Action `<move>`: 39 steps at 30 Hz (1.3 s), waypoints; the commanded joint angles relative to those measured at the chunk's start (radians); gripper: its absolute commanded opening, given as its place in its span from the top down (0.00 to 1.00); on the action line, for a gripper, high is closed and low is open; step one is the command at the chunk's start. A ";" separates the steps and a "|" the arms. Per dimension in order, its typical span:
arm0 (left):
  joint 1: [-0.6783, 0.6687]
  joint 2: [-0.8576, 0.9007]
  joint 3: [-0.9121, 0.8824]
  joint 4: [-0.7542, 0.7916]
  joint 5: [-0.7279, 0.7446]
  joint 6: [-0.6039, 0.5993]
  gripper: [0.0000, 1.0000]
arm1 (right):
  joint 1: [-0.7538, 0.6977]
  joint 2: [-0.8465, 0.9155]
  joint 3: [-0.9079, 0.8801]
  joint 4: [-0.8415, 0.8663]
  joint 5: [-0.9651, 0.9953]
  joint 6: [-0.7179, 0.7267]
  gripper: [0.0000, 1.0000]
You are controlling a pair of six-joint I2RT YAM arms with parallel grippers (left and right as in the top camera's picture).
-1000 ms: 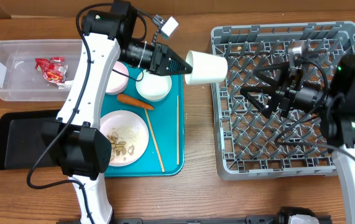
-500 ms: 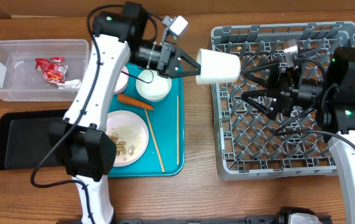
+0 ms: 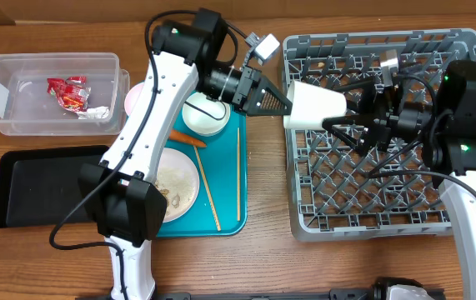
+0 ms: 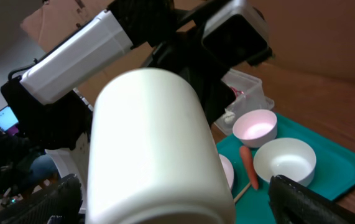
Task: Sort waste into correct bins and load items into the dishwasher
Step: 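Hand the white cup from the left gripper to the right gripper, then place the white cup upside down in the rack's right side with right gripper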
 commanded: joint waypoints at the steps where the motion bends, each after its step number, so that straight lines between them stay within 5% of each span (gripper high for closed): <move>1: -0.014 -0.014 0.013 0.006 -0.011 -0.008 0.96 | -0.002 0.001 0.013 0.014 -0.048 0.000 0.04; 4: -0.014 -0.014 0.014 0.025 -0.011 -0.014 0.96 | -0.002 0.001 0.013 0.012 -0.074 0.000 0.09; 9: -0.014 -0.014 0.013 0.084 -0.012 -0.066 0.96 | 0.018 0.001 0.013 0.008 -0.077 0.000 0.35; 13: -0.014 -0.014 0.013 0.085 -0.016 -0.068 0.96 | 0.018 0.001 0.013 0.008 -0.077 0.000 0.42; 20: -0.012 -0.014 0.014 0.085 -0.214 -0.121 0.62 | 0.018 0.001 0.013 0.004 -0.048 0.025 0.57; 24: 0.029 -0.021 0.015 0.080 -0.553 -0.237 0.59 | 0.016 0.000 0.013 0.001 0.109 0.139 0.64; 28: 0.183 -0.090 0.016 0.092 -0.899 -0.354 0.54 | 0.015 0.000 0.018 -0.040 0.370 0.217 0.81; 39: 0.401 -0.226 0.016 0.068 -1.155 -0.423 0.51 | -0.074 0.000 0.307 -0.706 1.323 0.131 0.92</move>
